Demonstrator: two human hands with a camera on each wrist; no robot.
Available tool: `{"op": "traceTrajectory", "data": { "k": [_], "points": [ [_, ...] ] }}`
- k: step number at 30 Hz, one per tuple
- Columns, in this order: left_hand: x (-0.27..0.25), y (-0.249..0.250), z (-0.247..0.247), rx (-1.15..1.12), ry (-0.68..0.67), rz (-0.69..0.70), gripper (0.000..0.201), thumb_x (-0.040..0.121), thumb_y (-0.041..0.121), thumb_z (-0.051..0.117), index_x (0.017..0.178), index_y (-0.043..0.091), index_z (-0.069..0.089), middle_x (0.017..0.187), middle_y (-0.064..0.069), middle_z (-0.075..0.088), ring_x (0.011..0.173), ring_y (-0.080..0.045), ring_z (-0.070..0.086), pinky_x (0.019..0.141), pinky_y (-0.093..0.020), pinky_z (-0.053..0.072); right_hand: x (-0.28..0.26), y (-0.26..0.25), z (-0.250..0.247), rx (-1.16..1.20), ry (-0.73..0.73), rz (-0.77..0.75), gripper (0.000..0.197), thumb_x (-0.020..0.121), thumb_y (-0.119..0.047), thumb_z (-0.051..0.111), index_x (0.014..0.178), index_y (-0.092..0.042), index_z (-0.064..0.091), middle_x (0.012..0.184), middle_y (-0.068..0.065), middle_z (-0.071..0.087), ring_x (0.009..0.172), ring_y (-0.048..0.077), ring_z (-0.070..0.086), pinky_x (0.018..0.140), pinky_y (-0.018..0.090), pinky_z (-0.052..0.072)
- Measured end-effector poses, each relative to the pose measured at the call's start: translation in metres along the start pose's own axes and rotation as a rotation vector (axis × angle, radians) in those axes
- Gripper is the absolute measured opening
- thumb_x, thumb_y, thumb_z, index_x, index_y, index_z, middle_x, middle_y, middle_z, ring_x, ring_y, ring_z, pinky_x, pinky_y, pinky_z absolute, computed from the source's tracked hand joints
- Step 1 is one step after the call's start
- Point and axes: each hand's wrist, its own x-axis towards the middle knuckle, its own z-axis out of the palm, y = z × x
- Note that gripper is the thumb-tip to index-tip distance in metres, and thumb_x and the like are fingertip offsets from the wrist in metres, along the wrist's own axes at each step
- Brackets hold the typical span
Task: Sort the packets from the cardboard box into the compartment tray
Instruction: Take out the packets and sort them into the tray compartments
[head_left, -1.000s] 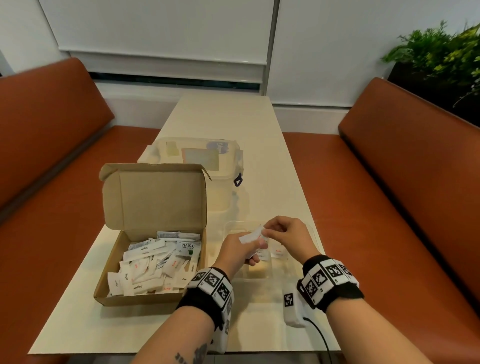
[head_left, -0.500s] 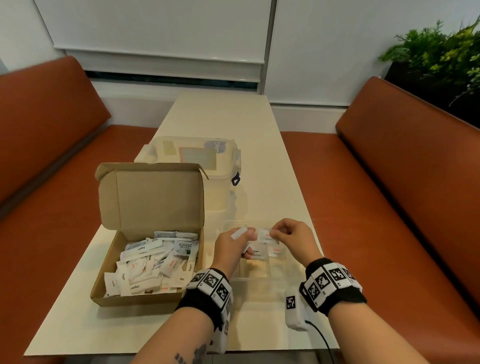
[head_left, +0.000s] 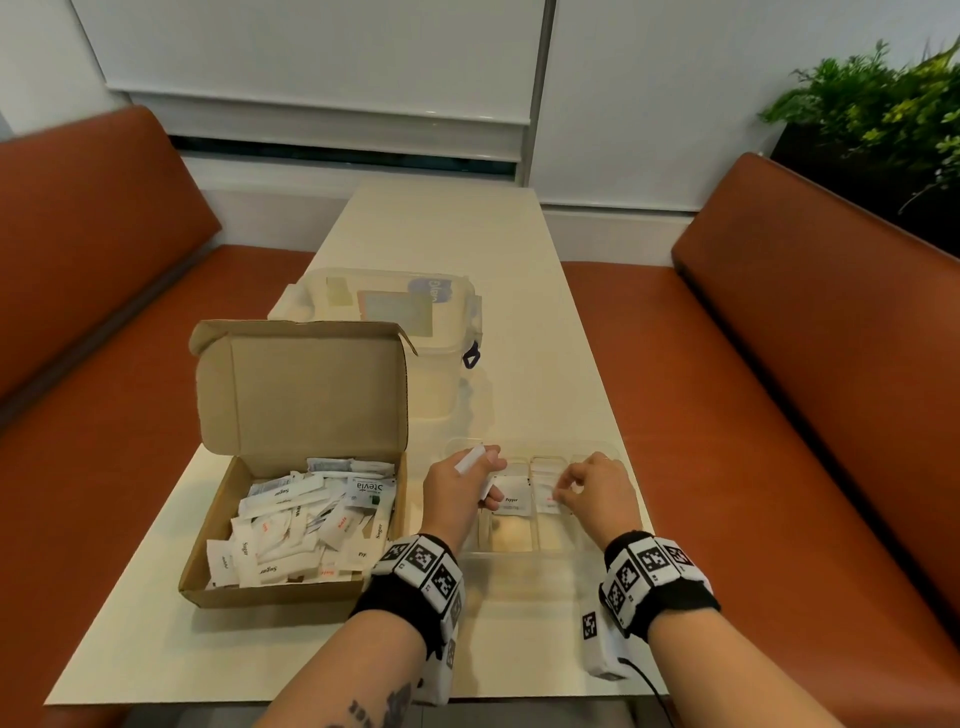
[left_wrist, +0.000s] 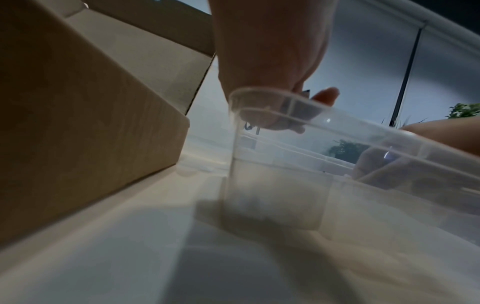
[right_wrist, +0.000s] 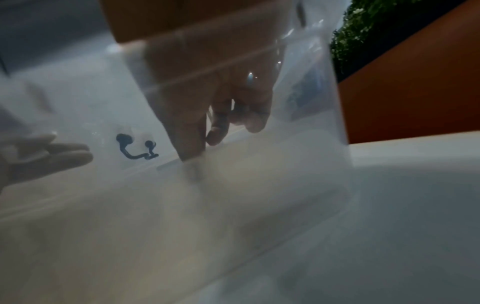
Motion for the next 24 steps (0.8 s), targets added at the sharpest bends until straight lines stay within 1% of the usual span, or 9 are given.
{"op": "traceTrajectory", "data": {
  "k": [3, 5, 8, 11, 15, 18, 21, 24],
  "points": [
    [0.001, -0.001, 0.0, 0.004, -0.002, -0.002, 0.01, 0.088, 0.02, 0.066, 0.091, 0.012, 0.071, 0.086, -0.007, 0.073, 0.052, -0.015, 0.06, 0.048, -0.024, 0.048, -0.001, 0.001, 0.001, -0.025, 0.004, -0.043, 0.008, 0.081, -0.025, 0.071, 0.085, -0.019, 0.067, 0.089, -0.005, 0.048, 0.094, 0.015, 0.044, 0.072, 0.022, 0.034],
    [0.001, -0.001, 0.0, 0.013, -0.001, -0.009, 0.011, 0.088, 0.022, 0.066, 0.089, 0.013, 0.071, 0.085, -0.008, 0.073, 0.052, -0.016, 0.06, 0.05, -0.025, 0.049, -0.002, 0.001, 0.001, -0.049, 0.001, -0.074, 0.016, 0.077, -0.027, 0.073, 0.086, -0.02, 0.062, 0.089, -0.007, 0.048, 0.091, 0.013, 0.041, 0.069, 0.022, 0.031],
    [0.003, -0.002, 0.0, 0.025, -0.005, -0.022, 0.013, 0.088, 0.023, 0.065, 0.088, 0.012, 0.071, 0.084, -0.009, 0.073, 0.053, -0.016, 0.061, 0.051, -0.026, 0.049, -0.002, 0.0, 0.003, -0.074, -0.008, -0.091, 0.023, 0.076, -0.026, 0.075, 0.082, -0.021, 0.053, 0.086, -0.007, 0.047, 0.088, 0.012, 0.039, 0.066, 0.021, 0.029],
    [0.003, -0.001, 0.0, 0.019, -0.012, -0.036, 0.015, 0.089, 0.022, 0.064, 0.093, 0.009, 0.071, 0.087, -0.007, 0.073, 0.052, -0.016, 0.06, 0.05, -0.025, 0.048, -0.001, 0.001, 0.006, -0.082, -0.006, -0.078, 0.027, 0.076, -0.025, 0.074, 0.078, -0.02, 0.048, 0.084, -0.006, 0.045, 0.086, 0.013, 0.039, 0.065, 0.022, 0.029],
    [0.004, 0.0, 0.001, 0.013, -0.019, -0.062, 0.018, 0.089, 0.019, 0.063, 0.096, 0.004, 0.07, 0.089, -0.01, 0.073, 0.051, -0.016, 0.059, 0.048, -0.025, 0.047, 0.0, 0.002, 0.008, -0.077, -0.006, -0.066, 0.028, 0.076, -0.027, 0.074, 0.076, -0.02, 0.047, 0.082, -0.007, 0.044, 0.084, 0.013, 0.039, 0.063, 0.022, 0.029],
    [0.004, 0.001, 0.0, 0.017, -0.033, -0.066, 0.018, 0.091, 0.021, 0.06, 0.096, 0.006, 0.07, 0.089, -0.01, 0.072, 0.05, -0.016, 0.059, 0.049, -0.025, 0.048, 0.001, 0.003, 0.008, -0.063, -0.013, -0.058, 0.029, 0.075, -0.028, 0.075, 0.075, -0.02, 0.047, 0.082, -0.006, 0.045, 0.083, 0.014, 0.041, 0.061, 0.022, 0.028],
    [0.004, 0.001, -0.001, -0.016, -0.06, -0.074, 0.025, 0.098, 0.026, 0.05, 0.097, 0.009, 0.068, 0.089, -0.011, 0.072, 0.051, -0.016, 0.059, 0.05, -0.026, 0.052, 0.0, -0.002, 0.005, -0.035, 0.015, -0.065, 0.027, 0.077, -0.031, 0.073, 0.078, -0.02, 0.049, 0.082, -0.006, 0.046, 0.084, 0.014, 0.041, 0.063, 0.023, 0.029],
    [0.005, 0.002, 0.0, -0.053, -0.066, -0.096, 0.032, 0.101, 0.029, 0.042, 0.099, 0.008, 0.066, 0.09, -0.012, 0.072, 0.05, -0.016, 0.06, 0.052, -0.026, 0.053, -0.001, -0.018, -0.001, 0.09, 0.09, -0.13, 0.022, 0.084, -0.035, 0.066, 0.077, -0.018, 0.054, 0.079, -0.005, 0.053, 0.079, 0.013, 0.046, 0.064, 0.024, 0.032]
  ]
}}
